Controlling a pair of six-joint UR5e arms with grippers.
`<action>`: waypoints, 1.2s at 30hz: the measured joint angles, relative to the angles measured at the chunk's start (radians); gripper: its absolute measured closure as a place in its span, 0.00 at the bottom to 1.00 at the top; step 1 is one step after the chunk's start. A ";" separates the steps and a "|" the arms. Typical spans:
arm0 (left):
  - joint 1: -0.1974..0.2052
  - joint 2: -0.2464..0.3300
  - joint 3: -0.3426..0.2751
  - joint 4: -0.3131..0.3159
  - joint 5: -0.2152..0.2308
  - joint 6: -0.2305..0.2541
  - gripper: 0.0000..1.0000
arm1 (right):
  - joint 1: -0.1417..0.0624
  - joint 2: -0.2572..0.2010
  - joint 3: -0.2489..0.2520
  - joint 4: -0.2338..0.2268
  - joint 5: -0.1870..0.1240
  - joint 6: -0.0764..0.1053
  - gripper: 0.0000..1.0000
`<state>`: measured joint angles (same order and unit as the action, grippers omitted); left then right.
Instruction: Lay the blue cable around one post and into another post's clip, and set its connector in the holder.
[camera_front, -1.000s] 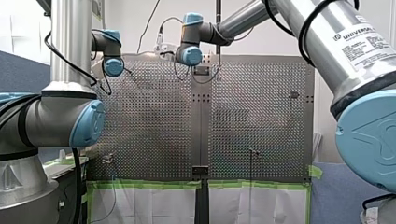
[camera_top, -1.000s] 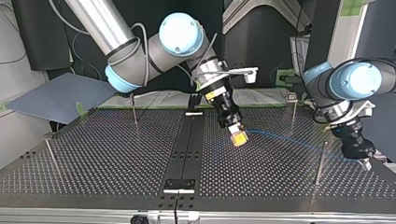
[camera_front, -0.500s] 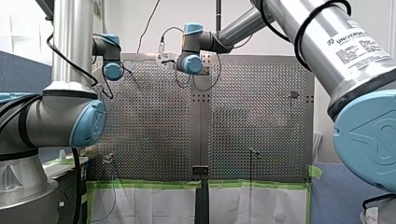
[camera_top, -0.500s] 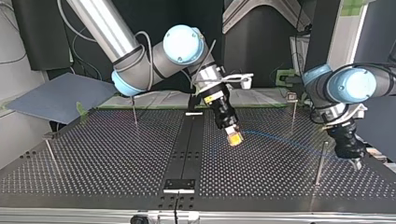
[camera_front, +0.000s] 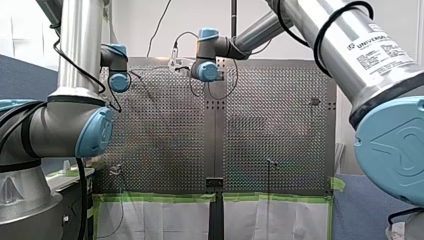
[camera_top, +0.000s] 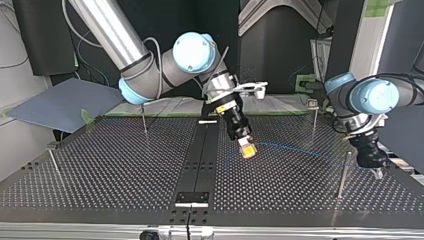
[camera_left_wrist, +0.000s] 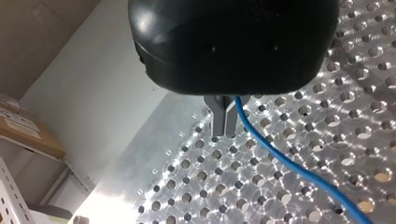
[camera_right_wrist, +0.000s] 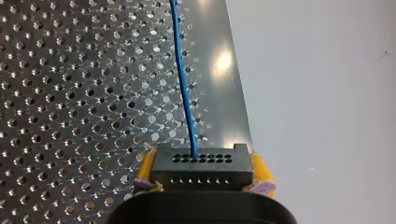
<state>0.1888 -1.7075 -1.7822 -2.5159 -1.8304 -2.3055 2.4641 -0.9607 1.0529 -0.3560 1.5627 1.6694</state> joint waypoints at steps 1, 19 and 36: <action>0.001 0.000 0.000 0.001 0.003 0.000 1.00 | -0.001 0.000 0.000 0.001 0.000 0.000 0.78; -0.002 -0.057 0.000 0.017 0.060 -0.025 1.00 | -0.018 0.010 0.000 0.046 0.008 -0.010 0.78; -0.018 -0.077 0.000 0.017 0.073 -0.014 0.75 | -0.033 0.047 0.002 0.091 0.019 -0.018 0.78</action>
<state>0.1703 -1.7845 -1.7824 -2.4992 -1.7577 -2.3197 2.4311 -0.9141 1.0552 -0.2646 1.5816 1.6515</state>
